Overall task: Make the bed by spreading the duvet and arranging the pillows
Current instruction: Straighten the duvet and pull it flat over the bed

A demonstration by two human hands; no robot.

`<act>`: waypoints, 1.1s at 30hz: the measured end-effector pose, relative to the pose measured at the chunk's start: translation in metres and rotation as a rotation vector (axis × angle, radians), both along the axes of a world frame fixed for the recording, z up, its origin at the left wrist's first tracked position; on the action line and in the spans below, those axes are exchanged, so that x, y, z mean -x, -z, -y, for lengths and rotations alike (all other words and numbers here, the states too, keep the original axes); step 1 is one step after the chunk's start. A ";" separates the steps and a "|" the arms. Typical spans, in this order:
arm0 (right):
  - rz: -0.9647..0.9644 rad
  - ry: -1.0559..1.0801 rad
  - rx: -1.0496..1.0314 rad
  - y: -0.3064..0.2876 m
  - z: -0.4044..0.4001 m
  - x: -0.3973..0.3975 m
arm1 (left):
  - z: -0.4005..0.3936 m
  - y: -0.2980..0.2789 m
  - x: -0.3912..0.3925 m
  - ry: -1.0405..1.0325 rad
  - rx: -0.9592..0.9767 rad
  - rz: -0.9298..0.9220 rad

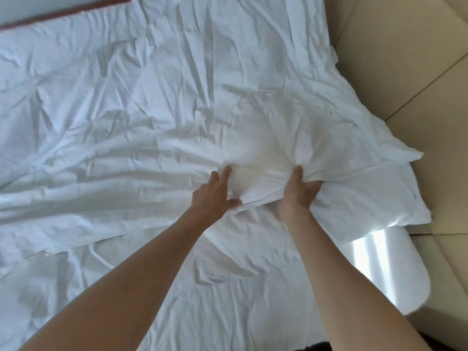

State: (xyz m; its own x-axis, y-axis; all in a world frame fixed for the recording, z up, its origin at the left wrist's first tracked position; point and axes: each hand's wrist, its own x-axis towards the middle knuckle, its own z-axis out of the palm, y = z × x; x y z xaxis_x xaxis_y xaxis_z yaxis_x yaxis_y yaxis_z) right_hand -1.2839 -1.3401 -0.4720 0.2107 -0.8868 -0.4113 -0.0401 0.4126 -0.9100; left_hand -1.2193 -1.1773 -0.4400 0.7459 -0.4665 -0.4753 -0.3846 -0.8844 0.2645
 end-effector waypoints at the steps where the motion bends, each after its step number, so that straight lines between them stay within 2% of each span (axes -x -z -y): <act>1: -0.011 0.021 0.045 -0.006 0.005 0.006 | 0.009 -0.004 0.002 0.023 -0.027 0.008; 5: -0.009 0.113 0.093 -0.031 0.023 0.038 | 0.046 -0.019 0.022 0.183 0.004 0.017; 9: -0.230 0.167 0.188 -0.052 0.062 0.083 | 0.087 -0.032 0.051 0.319 0.127 -0.037; 12: -0.124 0.300 0.245 -0.065 0.093 0.109 | 0.116 -0.034 0.079 0.353 0.207 -0.104; 15: -0.113 0.387 0.250 -0.067 0.096 0.127 | 0.126 -0.023 0.100 0.334 0.239 -0.152; 17: -0.164 0.315 0.099 -0.057 0.091 0.134 | 0.120 -0.013 0.103 0.294 0.230 -0.159; 19: -0.231 0.190 -0.176 -0.043 0.094 0.144 | 0.111 -0.003 0.101 0.276 0.197 -0.155; 21: -0.212 0.115 -0.363 -0.041 0.102 0.157 | 0.107 0.002 0.100 0.275 0.167 -0.151; 22: -0.197 0.117 -0.360 -0.041 0.107 0.163 | 0.107 0.003 0.100 0.283 0.157 -0.152; 24: -0.286 0.062 -0.139 -0.038 0.118 0.173 | 0.113 0.001 0.100 0.325 0.129 -0.147; 27: -0.509 -0.286 0.270 -0.037 0.136 0.173 | 0.122 -0.006 0.097 0.440 0.060 -0.083; 28: -0.521 -0.372 0.303 -0.039 0.144 0.169 | 0.125 -0.008 0.096 0.475 0.039 -0.062; 31: -0.514 -0.472 0.219 -0.047 0.164 0.155 | 0.132 -0.011 0.095 0.504 0.024 -0.056; 33: -0.622 -0.639 0.275 -0.055 0.171 0.147 | 0.139 -0.010 0.100 0.461 0.108 -0.101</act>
State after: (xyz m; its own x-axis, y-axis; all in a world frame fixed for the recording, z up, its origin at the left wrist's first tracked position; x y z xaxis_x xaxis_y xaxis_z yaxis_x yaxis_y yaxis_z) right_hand -1.4305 -1.5113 -0.4174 0.5047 -0.7613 -0.4070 -0.6981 -0.0825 -0.7112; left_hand -1.3188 -1.3164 -0.4298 0.4027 -0.7882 -0.4653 -0.6978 -0.5934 0.4012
